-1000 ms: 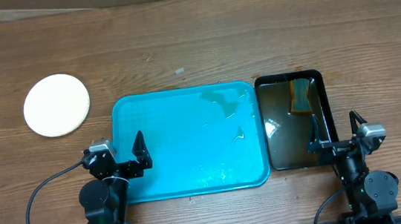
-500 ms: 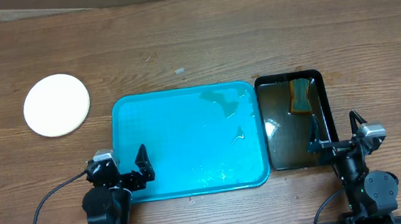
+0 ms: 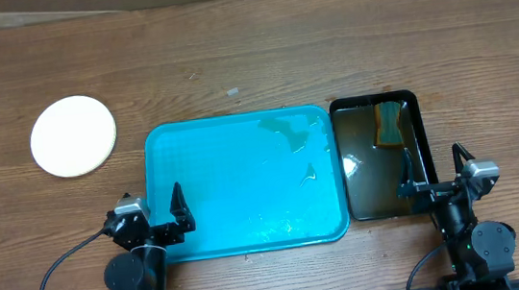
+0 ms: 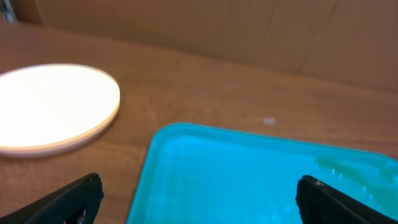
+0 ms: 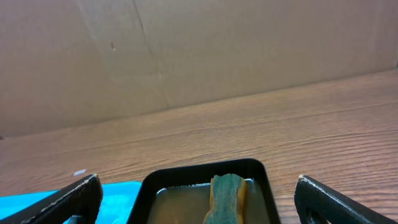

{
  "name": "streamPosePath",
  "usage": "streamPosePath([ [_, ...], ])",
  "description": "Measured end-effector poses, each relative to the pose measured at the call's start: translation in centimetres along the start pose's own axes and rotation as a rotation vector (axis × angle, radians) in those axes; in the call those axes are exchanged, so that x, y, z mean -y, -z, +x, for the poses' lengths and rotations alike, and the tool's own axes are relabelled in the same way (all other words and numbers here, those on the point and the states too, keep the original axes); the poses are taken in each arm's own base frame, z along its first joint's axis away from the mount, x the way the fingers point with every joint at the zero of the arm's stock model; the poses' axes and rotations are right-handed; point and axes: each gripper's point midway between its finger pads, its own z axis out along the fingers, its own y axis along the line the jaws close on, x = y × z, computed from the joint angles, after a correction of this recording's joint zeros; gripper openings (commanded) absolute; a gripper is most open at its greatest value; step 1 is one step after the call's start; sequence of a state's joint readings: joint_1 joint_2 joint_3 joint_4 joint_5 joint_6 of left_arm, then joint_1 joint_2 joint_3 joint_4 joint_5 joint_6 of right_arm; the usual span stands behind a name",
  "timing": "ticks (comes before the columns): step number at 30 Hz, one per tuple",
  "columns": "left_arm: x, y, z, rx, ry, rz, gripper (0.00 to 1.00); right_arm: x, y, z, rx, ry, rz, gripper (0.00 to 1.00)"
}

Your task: Clean dirty plates on tray and stack at the side

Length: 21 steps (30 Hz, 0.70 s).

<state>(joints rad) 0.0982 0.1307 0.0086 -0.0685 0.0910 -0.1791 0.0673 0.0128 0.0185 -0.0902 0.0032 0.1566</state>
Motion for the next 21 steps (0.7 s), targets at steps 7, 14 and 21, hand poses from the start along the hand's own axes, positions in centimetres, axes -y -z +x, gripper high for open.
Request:
streamPosePath([
  [7, 0.5, 0.8, -2.4, 0.112, -0.012, 0.015, 1.00, 0.0, 0.0, 0.0, 0.000, 0.000, 0.000, 1.00],
  [14, 0.5, 0.8, -2.4, 0.112, -0.014, 0.013, 1.00, 0.0, 0.0, 0.0, 0.000, 0.000, 0.000, 1.00],
  [21, 0.5, 0.8, -2.4, 0.112, -0.014, 0.013, 1.00, 0.0, 0.0, 0.0, 0.000, 0.000, 0.000, 1.00],
])
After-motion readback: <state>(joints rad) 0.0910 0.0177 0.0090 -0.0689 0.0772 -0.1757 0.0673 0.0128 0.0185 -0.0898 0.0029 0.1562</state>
